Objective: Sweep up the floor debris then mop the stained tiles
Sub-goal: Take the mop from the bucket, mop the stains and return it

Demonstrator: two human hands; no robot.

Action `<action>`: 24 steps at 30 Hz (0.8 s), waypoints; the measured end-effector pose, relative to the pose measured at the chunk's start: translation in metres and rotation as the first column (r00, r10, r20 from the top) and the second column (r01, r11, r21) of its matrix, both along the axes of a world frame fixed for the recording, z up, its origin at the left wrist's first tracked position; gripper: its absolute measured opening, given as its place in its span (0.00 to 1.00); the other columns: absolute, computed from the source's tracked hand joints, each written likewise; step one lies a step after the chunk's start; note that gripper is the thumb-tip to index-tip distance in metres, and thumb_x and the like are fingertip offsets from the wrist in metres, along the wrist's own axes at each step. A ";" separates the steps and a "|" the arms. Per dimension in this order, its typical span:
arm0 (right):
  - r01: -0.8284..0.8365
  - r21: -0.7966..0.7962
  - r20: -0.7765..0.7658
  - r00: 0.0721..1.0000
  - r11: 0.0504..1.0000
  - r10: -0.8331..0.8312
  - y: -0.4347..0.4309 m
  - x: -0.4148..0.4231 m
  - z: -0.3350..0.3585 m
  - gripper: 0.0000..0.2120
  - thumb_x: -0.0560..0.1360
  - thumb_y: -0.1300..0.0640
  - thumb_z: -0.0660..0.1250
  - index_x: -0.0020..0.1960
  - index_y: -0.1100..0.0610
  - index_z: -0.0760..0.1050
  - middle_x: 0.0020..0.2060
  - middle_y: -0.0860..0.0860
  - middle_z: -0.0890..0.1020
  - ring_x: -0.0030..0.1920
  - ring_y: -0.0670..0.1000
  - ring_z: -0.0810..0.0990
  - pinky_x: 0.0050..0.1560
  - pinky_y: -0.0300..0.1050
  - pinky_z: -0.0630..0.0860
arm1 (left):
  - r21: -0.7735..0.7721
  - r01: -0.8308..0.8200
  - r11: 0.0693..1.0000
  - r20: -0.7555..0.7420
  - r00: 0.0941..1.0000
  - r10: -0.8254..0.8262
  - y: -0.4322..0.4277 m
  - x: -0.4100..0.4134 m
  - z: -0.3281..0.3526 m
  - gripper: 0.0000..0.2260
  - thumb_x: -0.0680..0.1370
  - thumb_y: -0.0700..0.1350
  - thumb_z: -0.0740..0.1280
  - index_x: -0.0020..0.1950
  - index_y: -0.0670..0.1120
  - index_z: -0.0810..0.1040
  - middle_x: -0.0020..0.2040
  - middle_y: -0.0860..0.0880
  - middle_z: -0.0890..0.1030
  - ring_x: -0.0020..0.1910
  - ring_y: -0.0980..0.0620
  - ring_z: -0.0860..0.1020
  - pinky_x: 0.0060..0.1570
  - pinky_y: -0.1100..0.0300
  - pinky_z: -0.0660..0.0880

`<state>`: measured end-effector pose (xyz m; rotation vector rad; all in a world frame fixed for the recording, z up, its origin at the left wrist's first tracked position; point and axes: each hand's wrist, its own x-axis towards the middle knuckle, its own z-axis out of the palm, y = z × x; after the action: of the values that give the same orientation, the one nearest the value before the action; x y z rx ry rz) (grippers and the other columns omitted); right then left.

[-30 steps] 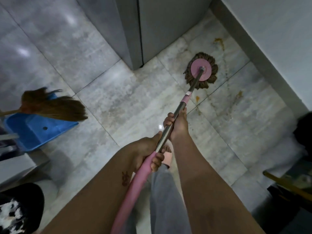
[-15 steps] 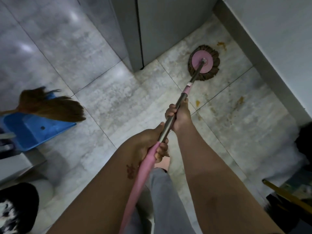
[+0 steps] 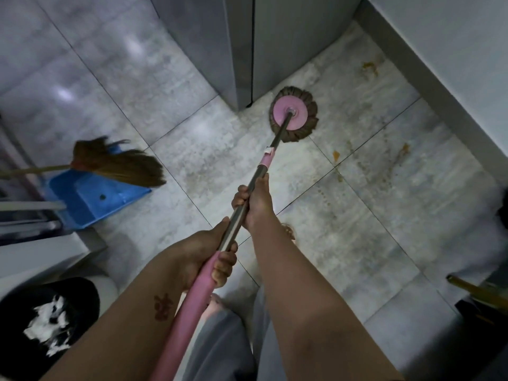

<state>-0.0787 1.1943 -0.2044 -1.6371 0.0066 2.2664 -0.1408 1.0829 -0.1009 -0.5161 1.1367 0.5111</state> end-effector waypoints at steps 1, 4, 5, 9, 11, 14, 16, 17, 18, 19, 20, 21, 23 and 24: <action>-0.005 0.000 0.003 1.000 1.000 0.005 0.005 0.003 -0.001 0.18 0.82 0.42 0.55 0.72 0.35 0.62 0.28 0.49 0.68 0.20 0.44 0.64 0.21 0.34 0.63 | 0.001 0.002 1.000 0.003 1.000 -0.002 0.004 0.002 -0.002 0.27 0.76 0.67 0.60 0.33 0.44 0.71 0.23 0.50 0.64 0.17 0.53 0.62 0.18 0.68 0.63; -0.017 0.004 0.024 1.000 1.000 0.017 0.033 0.012 -0.010 0.19 0.82 0.42 0.56 0.73 0.34 0.62 0.27 0.49 0.67 0.20 0.45 0.64 0.20 0.35 0.64 | 0.010 0.004 1.000 0.013 1.000 -0.004 0.029 0.010 -0.012 0.28 0.75 0.68 0.60 0.33 0.44 0.72 0.23 0.50 0.65 0.17 0.53 0.63 0.18 0.67 0.63; -0.019 0.006 0.031 0.999 1.000 0.019 0.047 0.014 -0.014 0.19 0.82 0.42 0.56 0.73 0.34 0.62 0.27 0.49 0.67 0.20 0.45 0.64 0.20 0.35 0.64 | 0.018 0.007 1.000 0.017 1.000 -0.008 0.041 0.013 -0.017 0.28 0.75 0.68 0.60 0.32 0.44 0.72 0.24 0.50 0.65 0.18 0.53 0.63 0.18 0.67 0.63; -0.030 0.039 0.049 0.998 0.999 0.028 0.115 0.022 -0.029 0.20 0.82 0.41 0.56 0.73 0.34 0.61 0.28 0.49 0.67 0.21 0.45 0.63 0.20 0.35 0.64 | 0.045 0.013 0.999 0.027 1.000 -0.014 0.106 0.022 -0.035 0.28 0.76 0.68 0.60 0.32 0.44 0.71 0.23 0.50 0.65 0.17 0.54 0.63 0.17 0.66 0.63; -0.042 0.045 0.057 0.998 0.998 0.040 0.157 0.027 -0.037 0.22 0.81 0.40 0.56 0.75 0.38 0.61 0.27 0.49 0.66 0.20 0.45 0.63 0.19 0.35 0.63 | 0.067 0.000 0.998 0.032 0.999 -0.003 0.147 0.028 -0.043 0.28 0.76 0.68 0.59 0.32 0.44 0.71 0.23 0.50 0.65 0.17 0.54 0.63 0.17 0.67 0.63; -0.031 0.068 0.068 0.997 0.997 0.027 0.218 0.036 -0.048 0.23 0.82 0.41 0.55 0.77 0.40 0.58 0.27 0.49 0.67 0.19 0.44 0.64 0.19 0.35 0.64 | 0.105 -0.005 0.994 0.042 0.999 0.000 0.206 0.038 -0.054 0.28 0.77 0.67 0.57 0.33 0.44 0.70 0.22 0.50 0.65 0.17 0.54 0.63 0.17 0.68 0.63; -0.029 0.096 0.081 0.996 0.995 0.022 0.255 0.044 -0.054 0.23 0.83 0.42 0.54 0.77 0.41 0.58 0.26 0.49 0.66 0.19 0.44 0.64 0.19 0.35 0.64 | 0.122 -0.003 0.993 0.069 0.998 -0.005 0.243 0.046 -0.061 0.27 0.77 0.67 0.56 0.33 0.45 0.69 0.22 0.51 0.65 0.17 0.54 0.63 0.17 0.68 0.63; -0.032 0.104 0.095 0.995 0.994 0.022 0.272 0.049 -0.057 0.23 0.83 0.43 0.54 0.77 0.41 0.58 0.26 0.49 0.66 0.19 0.44 0.64 0.19 0.35 0.64 | 0.124 -0.001 0.992 0.084 0.996 -0.009 0.259 0.050 -0.063 0.27 0.77 0.68 0.56 0.34 0.45 0.68 0.22 0.51 0.65 0.17 0.55 0.63 0.17 0.69 0.63; -0.031 0.108 0.106 0.994 0.994 0.020 0.286 0.055 -0.059 0.22 0.83 0.43 0.54 0.76 0.40 0.59 0.26 0.49 0.65 0.20 0.44 0.64 0.19 0.35 0.64 | 0.127 0.006 0.992 0.094 0.995 -0.019 0.273 0.054 -0.064 0.27 0.77 0.68 0.56 0.34 0.45 0.68 0.22 0.51 0.65 0.17 0.55 0.64 0.17 0.69 0.63; -0.024 0.113 0.110 0.994 0.993 0.012 0.297 0.060 -0.060 0.21 0.83 0.44 0.54 0.76 0.40 0.59 0.27 0.49 0.65 0.20 0.44 0.63 0.19 0.35 0.64 | 0.130 0.021 0.991 0.094 0.995 -0.034 0.284 0.058 -0.065 0.27 0.77 0.68 0.56 0.34 0.45 0.68 0.22 0.51 0.65 0.17 0.55 0.64 0.17 0.69 0.62; -0.011 0.120 0.112 0.994 0.993 -0.003 0.308 0.066 -0.060 0.21 0.83 0.44 0.54 0.75 0.39 0.60 0.27 0.49 0.65 0.20 0.44 0.63 0.20 0.35 0.63 | 0.130 0.044 0.991 0.086 0.995 -0.055 0.295 0.063 -0.066 0.27 0.77 0.68 0.56 0.34 0.45 0.68 0.22 0.51 0.65 0.17 0.55 0.63 0.17 0.69 0.62; 0.006 0.127 0.111 0.994 0.992 -0.020 0.316 0.072 -0.060 0.20 0.83 0.44 0.54 0.74 0.39 0.60 0.27 0.49 0.65 0.20 0.44 0.63 0.20 0.34 0.63 | 0.130 0.069 0.989 0.077 0.994 -0.080 0.305 0.067 -0.066 0.27 0.77 0.68 0.56 0.34 0.45 0.68 0.22 0.51 0.65 0.17 0.55 0.63 0.17 0.69 0.62; 0.049 0.127 0.107 0.992 0.991 -0.062 0.325 0.084 -0.060 0.19 0.83 0.43 0.55 0.73 0.38 0.61 0.26 0.48 0.65 0.21 0.44 0.62 0.20 0.34 0.63 | 0.128 0.121 0.984 0.067 0.989 -0.130 0.318 0.075 -0.064 0.27 0.77 0.68 0.55 0.35 0.45 0.68 0.22 0.51 0.66 0.17 0.55 0.63 0.18 0.69 0.63; 0.078 0.124 0.104 0.990 0.989 -0.091 0.326 0.091 -0.059 0.19 0.83 0.43 0.55 0.73 0.37 0.62 0.25 0.48 0.66 0.20 0.44 0.62 0.20 0.34 0.63 | 0.131 0.149 0.980 0.067 0.985 -0.158 0.321 0.078 -0.063 0.27 0.77 0.68 0.55 0.35 0.45 0.68 0.22 0.51 0.66 0.17 0.55 0.64 0.18 0.69 0.63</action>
<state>0.0121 1.5200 -0.2632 -1.6628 -0.0839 2.0705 -0.0629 1.4040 -0.1639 -0.3325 1.0539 0.4224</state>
